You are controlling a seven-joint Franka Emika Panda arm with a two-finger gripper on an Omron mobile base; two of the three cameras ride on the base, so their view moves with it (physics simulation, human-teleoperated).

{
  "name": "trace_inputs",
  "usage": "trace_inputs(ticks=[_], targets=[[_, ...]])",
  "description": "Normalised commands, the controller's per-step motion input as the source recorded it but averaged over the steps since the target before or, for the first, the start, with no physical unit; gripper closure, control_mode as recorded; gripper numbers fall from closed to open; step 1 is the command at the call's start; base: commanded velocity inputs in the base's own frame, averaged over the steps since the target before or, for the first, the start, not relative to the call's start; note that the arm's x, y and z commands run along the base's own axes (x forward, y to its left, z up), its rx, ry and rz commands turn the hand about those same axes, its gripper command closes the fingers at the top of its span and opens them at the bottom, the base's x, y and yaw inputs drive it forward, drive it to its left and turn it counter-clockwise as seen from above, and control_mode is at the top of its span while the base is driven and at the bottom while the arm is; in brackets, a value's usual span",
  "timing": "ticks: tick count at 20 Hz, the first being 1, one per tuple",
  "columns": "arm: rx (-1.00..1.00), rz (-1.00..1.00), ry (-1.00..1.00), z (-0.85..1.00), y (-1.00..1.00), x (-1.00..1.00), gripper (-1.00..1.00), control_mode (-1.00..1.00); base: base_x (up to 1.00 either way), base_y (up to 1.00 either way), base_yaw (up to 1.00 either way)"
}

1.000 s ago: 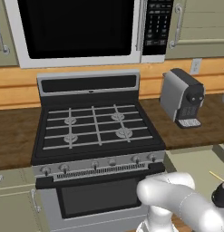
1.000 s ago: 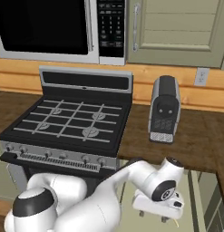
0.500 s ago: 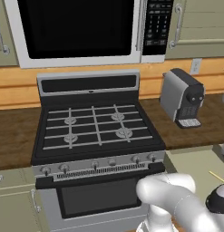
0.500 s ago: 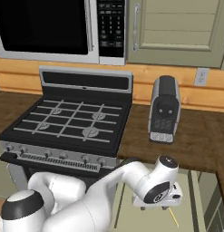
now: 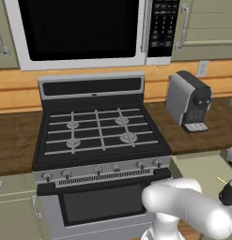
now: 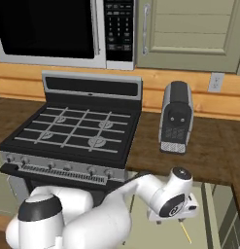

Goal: Take a straw from the drawer in front and place it inside the glass cup on the dining counter.

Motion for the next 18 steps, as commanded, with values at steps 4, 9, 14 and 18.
trace_inputs(ticks=[4,9,14,18], targets=[[0.00,0.00,0.00,-0.44,-0.31,0.26,-1.00,-1.00,0.00,0.00,0.00],[0.00,0.00,0.00,-0.51,-0.23,0.26,-1.00,-1.00,0.00,0.00,0.00],[0.00,0.00,0.00,-0.44,-0.20,0.42,-1.00,-1.00,0.00,0.00,0.00],[0.00,0.01,0.00,-0.52,-0.21,0.42,-1.00,-1.00,0.00,0.00,0.00]])
